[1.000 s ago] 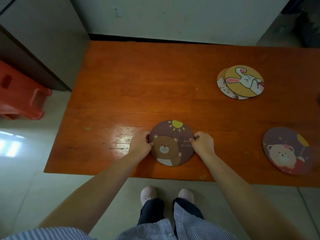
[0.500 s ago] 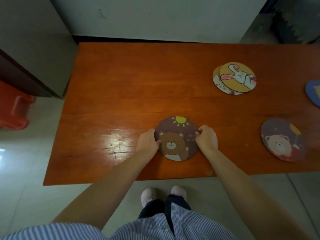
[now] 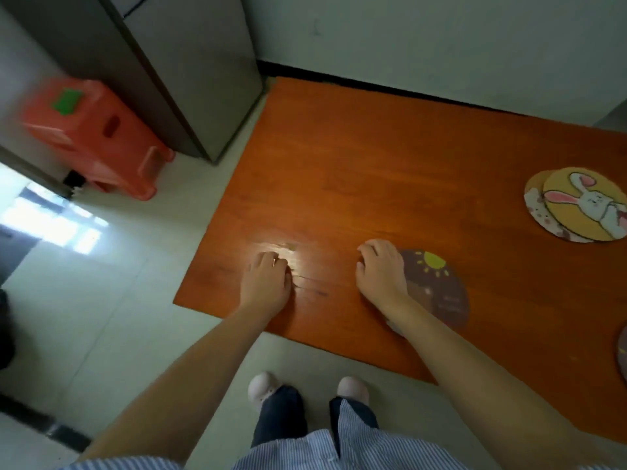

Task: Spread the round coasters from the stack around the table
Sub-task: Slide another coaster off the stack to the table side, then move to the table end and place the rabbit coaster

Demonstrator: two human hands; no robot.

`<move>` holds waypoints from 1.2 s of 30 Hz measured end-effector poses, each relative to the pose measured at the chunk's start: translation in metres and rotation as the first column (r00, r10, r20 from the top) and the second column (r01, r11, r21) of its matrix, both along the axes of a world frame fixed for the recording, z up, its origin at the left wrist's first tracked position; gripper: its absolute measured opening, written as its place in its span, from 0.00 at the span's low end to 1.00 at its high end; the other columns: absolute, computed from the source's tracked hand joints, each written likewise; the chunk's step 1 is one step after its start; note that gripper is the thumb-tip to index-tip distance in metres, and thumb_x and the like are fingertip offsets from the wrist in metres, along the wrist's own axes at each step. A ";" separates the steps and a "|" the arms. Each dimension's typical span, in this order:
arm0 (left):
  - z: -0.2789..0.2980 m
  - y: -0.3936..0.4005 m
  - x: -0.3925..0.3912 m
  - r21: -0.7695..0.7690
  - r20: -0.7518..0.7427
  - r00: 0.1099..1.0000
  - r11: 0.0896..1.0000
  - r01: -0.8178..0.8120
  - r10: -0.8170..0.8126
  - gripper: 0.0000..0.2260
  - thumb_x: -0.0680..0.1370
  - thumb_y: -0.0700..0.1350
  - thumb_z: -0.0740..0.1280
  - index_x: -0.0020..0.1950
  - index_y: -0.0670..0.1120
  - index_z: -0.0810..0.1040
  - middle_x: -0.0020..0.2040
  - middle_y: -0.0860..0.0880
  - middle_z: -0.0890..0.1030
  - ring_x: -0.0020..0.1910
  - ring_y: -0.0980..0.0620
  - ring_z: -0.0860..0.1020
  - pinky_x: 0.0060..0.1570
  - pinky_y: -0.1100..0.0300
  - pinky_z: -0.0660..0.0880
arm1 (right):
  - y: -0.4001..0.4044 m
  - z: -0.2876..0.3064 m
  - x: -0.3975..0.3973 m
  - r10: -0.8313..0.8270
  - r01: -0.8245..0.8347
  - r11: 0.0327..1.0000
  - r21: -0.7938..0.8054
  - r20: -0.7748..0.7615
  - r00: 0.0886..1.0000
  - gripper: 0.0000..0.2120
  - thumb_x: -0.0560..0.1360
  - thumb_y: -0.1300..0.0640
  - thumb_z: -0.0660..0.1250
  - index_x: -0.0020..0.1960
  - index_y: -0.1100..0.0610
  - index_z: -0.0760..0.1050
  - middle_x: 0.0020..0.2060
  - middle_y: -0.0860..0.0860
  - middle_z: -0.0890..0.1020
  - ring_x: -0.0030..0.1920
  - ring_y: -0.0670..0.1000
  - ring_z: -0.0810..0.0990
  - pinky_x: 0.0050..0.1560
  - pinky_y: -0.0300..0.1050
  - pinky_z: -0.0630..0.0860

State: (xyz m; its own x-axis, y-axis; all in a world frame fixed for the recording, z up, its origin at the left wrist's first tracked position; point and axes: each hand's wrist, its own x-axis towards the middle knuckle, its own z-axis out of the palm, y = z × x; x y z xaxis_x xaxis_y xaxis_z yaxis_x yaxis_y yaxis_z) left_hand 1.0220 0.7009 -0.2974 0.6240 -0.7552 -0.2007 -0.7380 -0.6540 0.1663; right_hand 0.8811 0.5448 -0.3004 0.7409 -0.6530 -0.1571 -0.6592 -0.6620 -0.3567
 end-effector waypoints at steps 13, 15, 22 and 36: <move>0.008 0.153 0.222 0.037 0.028 0.987 0.987 -0.158 0.157 0.15 0.77 0.45 0.60 0.63 0.45 0.73 0.67 0.45 0.71 0.68 0.46 0.65 0.61 0.51 0.68 | 0.096 -0.002 0.249 0.031 -0.031 0.999 -0.007 -0.080 0.996 0.22 0.78 0.52 0.58 0.70 0.58 0.65 0.73 0.58 0.63 0.75 0.59 0.56 0.74 0.60 0.57; 0.011 0.160 0.262 0.059 0.017 0.997 0.995 -0.079 0.078 0.15 0.77 0.45 0.59 0.63 0.45 0.72 0.67 0.46 0.71 0.67 0.46 0.65 0.61 0.52 0.68 | 0.100 -0.003 0.276 -0.079 0.078 0.997 -0.019 -0.104 0.991 0.23 0.78 0.51 0.58 0.71 0.58 0.63 0.74 0.58 0.61 0.75 0.59 0.55 0.74 0.60 0.57; 0.025 0.132 0.374 0.082 -0.032 0.995 0.992 0.094 -0.092 0.14 0.77 0.44 0.58 0.61 0.43 0.73 0.63 0.44 0.73 0.64 0.45 0.68 0.60 0.51 0.69 | 0.101 -0.003 0.322 -0.317 0.307 0.948 -0.080 -0.188 0.930 0.21 0.79 0.51 0.56 0.69 0.58 0.65 0.71 0.59 0.66 0.73 0.57 0.61 0.73 0.59 0.60; 0.042 -0.112 0.427 0.126 -0.026 0.787 0.778 0.615 -0.617 0.15 0.78 0.43 0.57 0.63 0.42 0.71 0.63 0.42 0.73 0.64 0.43 0.67 0.62 0.49 0.68 | -0.031 0.013 0.355 -0.640 0.635 0.768 -0.088 -0.159 0.752 0.21 0.78 0.52 0.60 0.69 0.58 0.65 0.71 0.59 0.66 0.72 0.58 0.61 0.72 0.58 0.60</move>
State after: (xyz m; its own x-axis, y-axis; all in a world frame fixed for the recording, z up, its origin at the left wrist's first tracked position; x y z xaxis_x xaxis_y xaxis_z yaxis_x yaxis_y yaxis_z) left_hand 1.4494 0.5884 -0.2551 0.0380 -0.9499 -0.3103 -0.9922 -0.0729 0.1016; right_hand 1.2360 0.5141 -0.2877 0.1146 -0.9698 -0.2151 -0.9795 -0.0741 -0.1876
